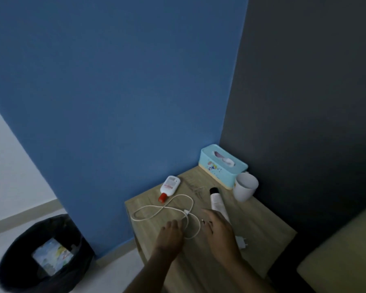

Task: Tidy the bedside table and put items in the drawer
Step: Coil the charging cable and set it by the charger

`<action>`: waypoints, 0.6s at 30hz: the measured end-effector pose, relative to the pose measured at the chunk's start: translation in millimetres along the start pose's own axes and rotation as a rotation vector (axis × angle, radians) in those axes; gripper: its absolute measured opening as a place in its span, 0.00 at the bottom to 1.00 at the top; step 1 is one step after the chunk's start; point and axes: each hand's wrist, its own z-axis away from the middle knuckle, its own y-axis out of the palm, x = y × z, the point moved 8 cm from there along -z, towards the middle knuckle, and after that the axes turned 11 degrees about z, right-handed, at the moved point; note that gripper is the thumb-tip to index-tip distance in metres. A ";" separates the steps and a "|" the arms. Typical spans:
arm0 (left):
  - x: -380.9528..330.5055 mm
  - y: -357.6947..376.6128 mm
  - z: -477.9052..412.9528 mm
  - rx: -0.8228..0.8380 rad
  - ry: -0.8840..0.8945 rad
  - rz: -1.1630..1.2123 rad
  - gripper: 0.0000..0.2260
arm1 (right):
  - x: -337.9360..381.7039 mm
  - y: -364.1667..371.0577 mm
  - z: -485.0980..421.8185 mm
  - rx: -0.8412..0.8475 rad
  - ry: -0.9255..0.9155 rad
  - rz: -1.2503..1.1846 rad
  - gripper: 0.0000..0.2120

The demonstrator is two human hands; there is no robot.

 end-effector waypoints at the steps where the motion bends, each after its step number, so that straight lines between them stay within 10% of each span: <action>1: -3.2 1.6 2.6 -0.007 -0.005 0.041 0.21 | -4.4 -2.1 4.1 0.006 0.018 0.031 0.14; 9: -25.1 -0.9 19.8 0.044 -0.008 0.132 0.23 | -15.6 -20.1 10.9 0.107 0.101 0.073 0.20; 18: -74.8 -223.7 24.1 -0.167 0.261 0.447 0.11 | 79.4 -83.4 -54.2 -0.014 -0.086 -0.173 0.24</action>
